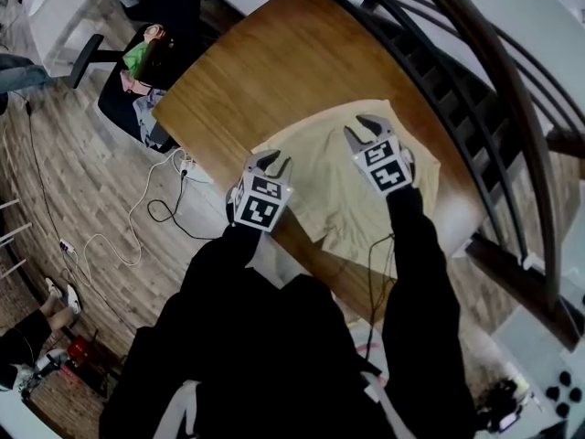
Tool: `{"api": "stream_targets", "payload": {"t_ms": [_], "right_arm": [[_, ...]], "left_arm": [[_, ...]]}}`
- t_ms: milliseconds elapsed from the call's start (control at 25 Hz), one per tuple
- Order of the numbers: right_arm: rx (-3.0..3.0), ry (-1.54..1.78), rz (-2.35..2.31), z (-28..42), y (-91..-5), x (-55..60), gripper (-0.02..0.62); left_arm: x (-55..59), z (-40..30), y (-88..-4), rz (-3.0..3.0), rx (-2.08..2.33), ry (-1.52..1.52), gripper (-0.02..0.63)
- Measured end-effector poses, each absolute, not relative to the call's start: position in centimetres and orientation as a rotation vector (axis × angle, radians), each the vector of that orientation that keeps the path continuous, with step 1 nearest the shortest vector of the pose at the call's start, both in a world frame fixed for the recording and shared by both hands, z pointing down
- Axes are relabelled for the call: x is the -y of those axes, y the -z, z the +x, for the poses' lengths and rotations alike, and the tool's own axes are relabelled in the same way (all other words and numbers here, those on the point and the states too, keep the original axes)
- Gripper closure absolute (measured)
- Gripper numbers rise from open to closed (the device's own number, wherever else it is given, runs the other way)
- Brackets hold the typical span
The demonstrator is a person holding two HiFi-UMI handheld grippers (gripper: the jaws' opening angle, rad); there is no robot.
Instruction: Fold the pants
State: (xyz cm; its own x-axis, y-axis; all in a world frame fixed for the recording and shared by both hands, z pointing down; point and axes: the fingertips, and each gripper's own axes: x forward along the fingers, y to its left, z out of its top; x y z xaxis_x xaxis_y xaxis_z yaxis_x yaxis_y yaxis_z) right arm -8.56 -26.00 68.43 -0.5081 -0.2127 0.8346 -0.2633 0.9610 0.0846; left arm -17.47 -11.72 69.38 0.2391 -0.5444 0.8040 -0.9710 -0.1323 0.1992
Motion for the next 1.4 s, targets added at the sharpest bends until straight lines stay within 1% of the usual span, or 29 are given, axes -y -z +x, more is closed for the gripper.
{"api": "stream_targets", "payload": {"t_ms": [120,440,760,1080,1120,1200,1240,1320,1400], "right_arm": [[2.035,0.067,0.246,-9.1,-69.9,27.4,0.482],[1.900,0.278,-0.002,-10.3,-72.5,29.1,0.482],[1.833,0.391,-0.122,-9.9,-75.0,30.8,0.482],[1.754,0.386,-0.222,-9.5,-76.9,31.4,0.483],[1.752,0.385,-0.229,-9.5,-77.0,31.4,0.487],[1.757,0.388,-0.239,-9.5,-77.0,31.4,0.537],[1.763,0.389,-0.242,-9.6,-76.9,31.4,0.560],[1.778,0.395,-0.246,-9.5,-76.5,31.1,0.574],[1.792,0.408,-0.250,-9.5,-75.9,30.9,0.575]], "left_arm": [[12.0,-18.8,-70.6,1.779,1.396,-0.823,0.529],[12.7,-20.5,-73.3,1.781,1.334,-0.978,0.518],[13.5,-22.4,-75.4,1.776,1.295,-1.098,0.518],[13.8,-22.7,-77.3,1.744,1.213,-1.155,0.518],[13.8,-22.5,-77.4,1.745,1.199,-1.152,0.523],[13.8,-22.4,-77.5,1.750,1.180,-1.149,0.534],[13.8,-22.4,-77.4,1.752,1.172,-1.147,0.558],[13.5,-22.1,-77.3,1.754,1.158,-1.144,0.583],[13.3,-22.0,-77.0,1.760,1.161,-1.140,0.588]]}}
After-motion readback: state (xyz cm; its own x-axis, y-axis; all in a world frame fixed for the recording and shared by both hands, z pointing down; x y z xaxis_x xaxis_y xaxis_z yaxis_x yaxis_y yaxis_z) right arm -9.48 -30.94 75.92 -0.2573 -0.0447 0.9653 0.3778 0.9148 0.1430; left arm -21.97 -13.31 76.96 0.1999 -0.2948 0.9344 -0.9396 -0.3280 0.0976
